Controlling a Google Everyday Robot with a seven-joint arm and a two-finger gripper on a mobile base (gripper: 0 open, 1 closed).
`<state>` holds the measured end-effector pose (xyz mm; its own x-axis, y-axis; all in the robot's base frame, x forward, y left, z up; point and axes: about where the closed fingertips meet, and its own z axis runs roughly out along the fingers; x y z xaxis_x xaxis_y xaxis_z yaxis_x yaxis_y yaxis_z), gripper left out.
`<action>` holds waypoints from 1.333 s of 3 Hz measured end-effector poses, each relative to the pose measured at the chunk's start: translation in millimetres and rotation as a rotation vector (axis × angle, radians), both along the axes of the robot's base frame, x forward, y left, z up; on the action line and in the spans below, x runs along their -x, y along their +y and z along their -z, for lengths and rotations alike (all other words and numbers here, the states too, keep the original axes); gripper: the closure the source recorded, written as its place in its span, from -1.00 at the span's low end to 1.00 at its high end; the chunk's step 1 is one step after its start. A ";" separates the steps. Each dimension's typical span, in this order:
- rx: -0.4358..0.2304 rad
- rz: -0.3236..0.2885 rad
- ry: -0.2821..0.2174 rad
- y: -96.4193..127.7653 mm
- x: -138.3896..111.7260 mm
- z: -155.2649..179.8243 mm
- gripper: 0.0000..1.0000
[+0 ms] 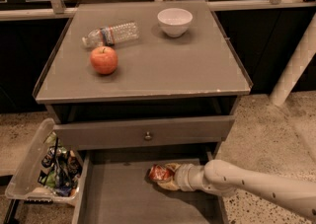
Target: Place coke can into middle drawer
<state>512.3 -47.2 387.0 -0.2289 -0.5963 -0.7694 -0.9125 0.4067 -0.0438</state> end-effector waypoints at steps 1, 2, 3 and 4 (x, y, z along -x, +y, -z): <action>0.000 0.000 0.000 0.1 0.2 0.0 0.65; 0.000 0.000 0.000 0.2 0.2 0.0 0.18; 0.000 -0.001 0.000 0.2 0.2 0.0 -0.28; 0.000 -0.001 0.000 0.2 0.2 0.0 -0.75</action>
Offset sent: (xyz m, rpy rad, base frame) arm -0.0002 0.0001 0.0000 0.0002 0.0003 0.0004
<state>512.1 -47.0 386.9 -0.2288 -0.5963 -0.7695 -0.9128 0.4062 -0.0433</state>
